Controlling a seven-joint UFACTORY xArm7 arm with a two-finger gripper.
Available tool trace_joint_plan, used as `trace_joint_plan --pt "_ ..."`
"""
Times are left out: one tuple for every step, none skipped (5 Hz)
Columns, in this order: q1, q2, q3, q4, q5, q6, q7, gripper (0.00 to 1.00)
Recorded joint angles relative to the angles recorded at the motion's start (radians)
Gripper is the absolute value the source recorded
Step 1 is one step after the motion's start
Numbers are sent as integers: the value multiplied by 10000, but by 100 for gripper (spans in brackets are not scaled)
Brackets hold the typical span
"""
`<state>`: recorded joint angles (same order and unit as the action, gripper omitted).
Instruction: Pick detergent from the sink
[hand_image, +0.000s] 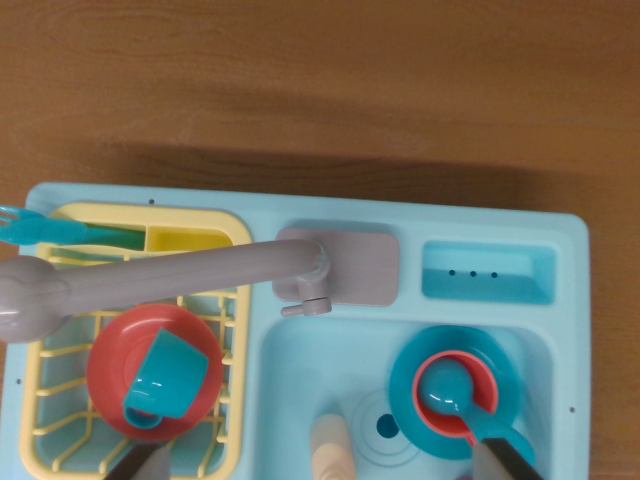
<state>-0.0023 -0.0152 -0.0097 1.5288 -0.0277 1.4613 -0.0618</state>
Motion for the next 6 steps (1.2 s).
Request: trace_joint_plan --pt "-14 29 -21 -336 35 -317 -117 0" --pt "-29 61 -44 -707 73 -668 -246 0" --pt "-45 95 -67 -1089 113 -1030 -379 0" --pt "-63 132 -93 -1515 157 -1432 -527 0" --pt "-63 132 -93 -1515 157 -1432 -527 0" --pt "-82 170 -121 -1960 203 -1853 -682 0"
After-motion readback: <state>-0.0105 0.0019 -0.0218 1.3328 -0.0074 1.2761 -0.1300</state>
